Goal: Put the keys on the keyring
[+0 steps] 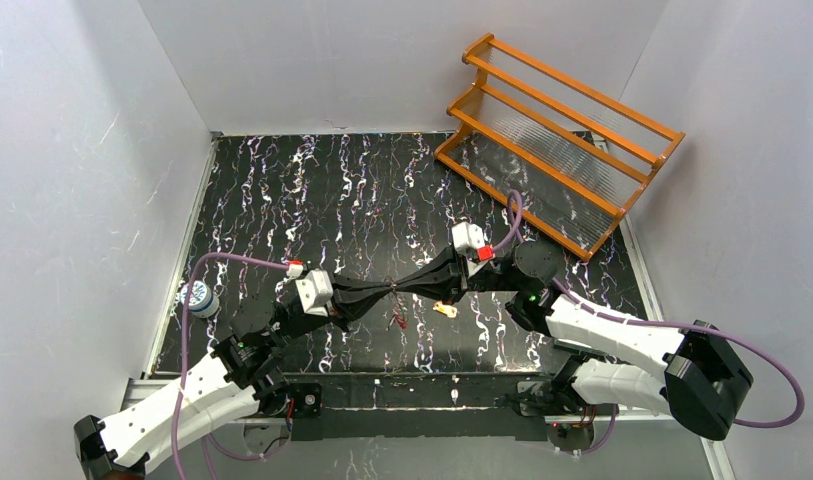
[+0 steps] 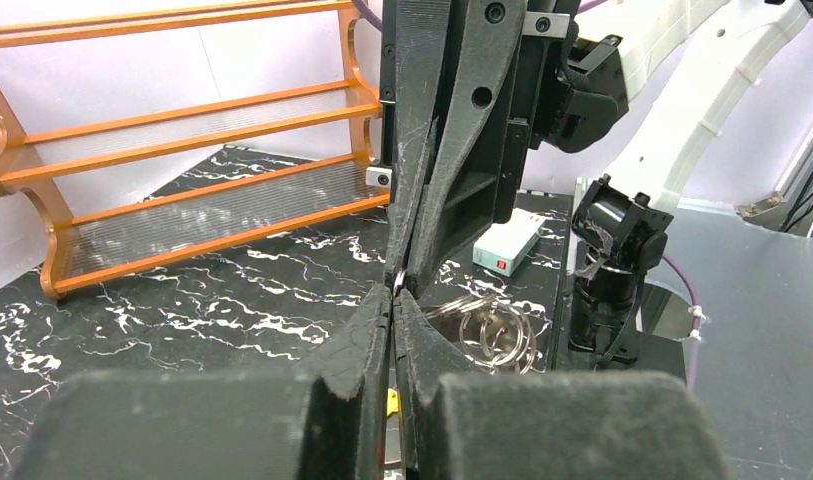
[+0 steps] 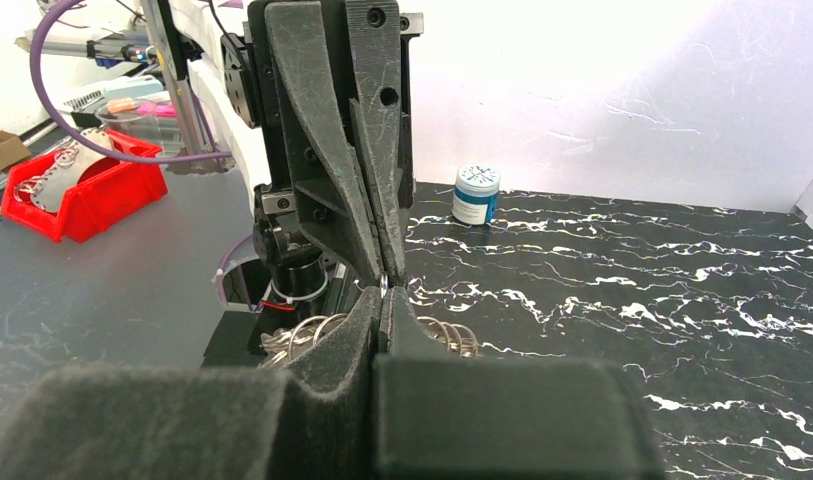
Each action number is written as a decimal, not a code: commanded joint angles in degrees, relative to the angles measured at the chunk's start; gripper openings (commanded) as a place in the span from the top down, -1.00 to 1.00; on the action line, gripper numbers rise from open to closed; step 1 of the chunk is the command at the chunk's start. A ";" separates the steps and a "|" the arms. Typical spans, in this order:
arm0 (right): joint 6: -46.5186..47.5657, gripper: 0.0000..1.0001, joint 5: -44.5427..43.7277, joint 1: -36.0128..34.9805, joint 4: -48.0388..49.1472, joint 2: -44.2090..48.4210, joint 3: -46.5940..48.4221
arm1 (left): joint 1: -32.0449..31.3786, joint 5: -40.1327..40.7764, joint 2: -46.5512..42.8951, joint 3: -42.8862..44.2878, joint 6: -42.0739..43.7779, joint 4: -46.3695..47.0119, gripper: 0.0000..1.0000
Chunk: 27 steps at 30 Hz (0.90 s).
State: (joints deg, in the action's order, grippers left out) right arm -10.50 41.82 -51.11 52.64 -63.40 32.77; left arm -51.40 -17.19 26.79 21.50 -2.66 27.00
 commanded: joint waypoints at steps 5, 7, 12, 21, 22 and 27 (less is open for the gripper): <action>-0.53 0.97 -0.62 0.09 3.96 1.51 -0.31 | -0.27 0.47 0.62 1.11 0.77 0.24 1.00; -0.42 0.97 -1.01 0.06 3.80 1.77 -0.38 | -0.22 0.78 0.66 1.69 1.48 -1.22 1.00; 0.92 0.97 -1.46 0.05 1.83 2.34 -0.34 | -0.20 1.49 0.99 3.95 5.10 -5.94 1.00; 1.21 0.97 0.79 0.07 2.97 1.94 0.22 | -0.20 0.15 4.97 8.32 8.57 -12.62 0.60; 0.97 0.97 0.61 0.05 3.52 2.00 0.04 | -0.20 0.21 5.02 8.22 8.59 -12.41 0.59; 0.53 0.97 0.98 0.07 3.97 1.94 0.02 | -0.20 -0.06 5.10 7.36 8.02 -10.54 0.65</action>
State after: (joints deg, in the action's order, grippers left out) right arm -9.26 41.69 -50.76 51.13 -62.72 32.10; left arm -51.51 -17.12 31.40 28.05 4.71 16.64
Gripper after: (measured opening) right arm 0.031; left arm 0.198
